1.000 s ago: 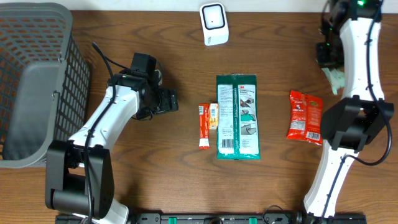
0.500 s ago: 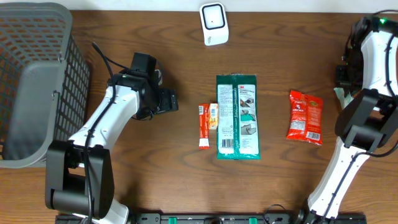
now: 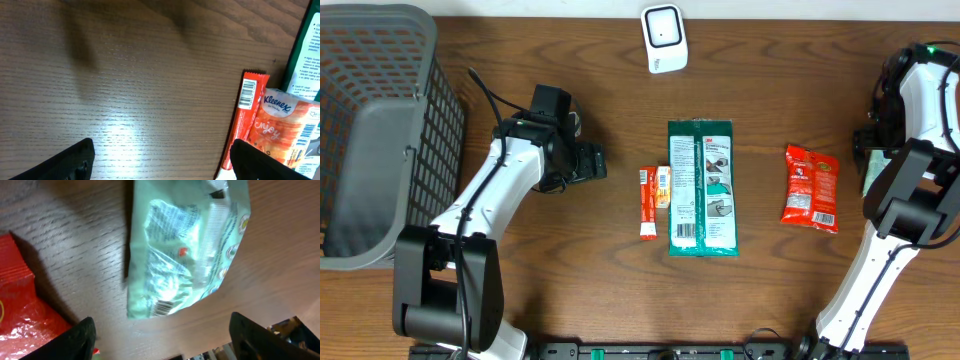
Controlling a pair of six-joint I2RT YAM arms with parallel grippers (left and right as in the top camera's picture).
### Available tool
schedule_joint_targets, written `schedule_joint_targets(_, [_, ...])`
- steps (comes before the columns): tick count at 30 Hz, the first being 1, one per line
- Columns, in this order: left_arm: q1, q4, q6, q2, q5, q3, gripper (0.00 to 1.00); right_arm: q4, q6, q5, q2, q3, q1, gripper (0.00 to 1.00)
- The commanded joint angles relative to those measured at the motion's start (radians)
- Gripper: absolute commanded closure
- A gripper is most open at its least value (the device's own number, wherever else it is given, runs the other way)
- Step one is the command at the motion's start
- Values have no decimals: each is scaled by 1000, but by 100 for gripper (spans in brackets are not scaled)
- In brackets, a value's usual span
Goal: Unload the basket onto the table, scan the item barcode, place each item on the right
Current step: 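Carry the pale green packet to the far right and release it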
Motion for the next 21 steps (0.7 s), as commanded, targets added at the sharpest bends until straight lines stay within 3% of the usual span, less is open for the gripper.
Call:
schedule_joint_targets(1, [3, -3, 13, -20, 8, 10, 13, -2, 16, 35, -61, 70, -5, 13])
schedule_joint_targets(3, [3, -3, 13, -20, 8, 10, 13, -8, 48, 6, -95, 89, -4, 12])
schedule_joint_targets(9, [3, -3, 13, -20, 8, 10, 13, -93, 48, -380, -150, 85, -4, 12])
schedule_joint_targets(15, [3, -3, 13, -20, 9, 10, 13, -77, 48, -429, -150, -70, 17, 8])
schedule_joint_targets(21, [3, -3, 13, -20, 9, 10, 12, 66, 48, -455, -150, -335, 56, 4])
